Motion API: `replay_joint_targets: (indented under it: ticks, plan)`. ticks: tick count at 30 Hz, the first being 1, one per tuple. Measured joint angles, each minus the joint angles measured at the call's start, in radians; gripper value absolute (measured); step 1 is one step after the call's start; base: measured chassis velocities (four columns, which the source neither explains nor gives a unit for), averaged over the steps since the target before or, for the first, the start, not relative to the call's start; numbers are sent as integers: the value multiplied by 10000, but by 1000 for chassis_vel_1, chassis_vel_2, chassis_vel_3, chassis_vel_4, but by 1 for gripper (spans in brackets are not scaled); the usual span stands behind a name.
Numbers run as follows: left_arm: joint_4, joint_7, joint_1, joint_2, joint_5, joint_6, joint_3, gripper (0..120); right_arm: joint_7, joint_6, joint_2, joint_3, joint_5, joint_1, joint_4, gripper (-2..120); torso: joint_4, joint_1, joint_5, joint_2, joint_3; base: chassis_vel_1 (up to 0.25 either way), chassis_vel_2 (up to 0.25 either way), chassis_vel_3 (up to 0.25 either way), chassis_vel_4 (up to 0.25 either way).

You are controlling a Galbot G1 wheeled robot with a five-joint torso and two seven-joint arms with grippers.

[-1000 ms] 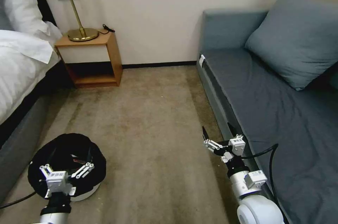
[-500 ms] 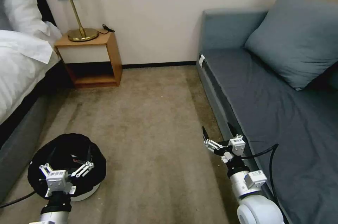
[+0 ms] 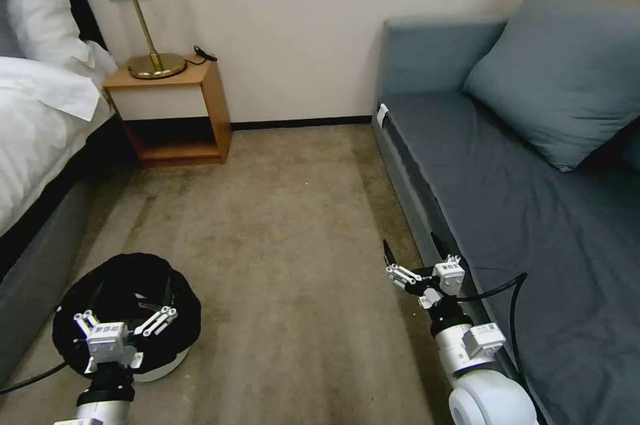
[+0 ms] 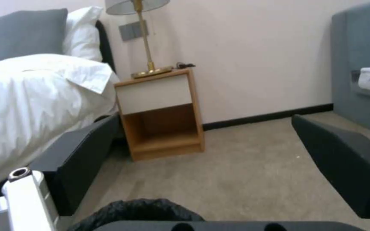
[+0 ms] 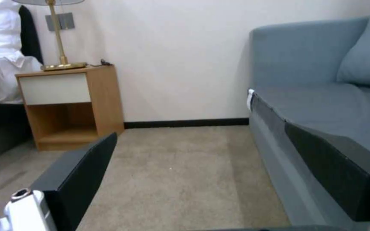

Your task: Pick up the trash bin, then pick up the garbage on the floor and place it into the trash bin.

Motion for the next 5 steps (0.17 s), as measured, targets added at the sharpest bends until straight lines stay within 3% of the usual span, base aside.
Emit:
replay_joint_targets:
  ticks: [5]
  plan:
    - [0, 0, 0, 3, -5, 6, -4, 100, 0, 0, 0, 0, 0, 0, 0, 100, 0, 0, 0, 1, 0, 0, 0, 0, 0]
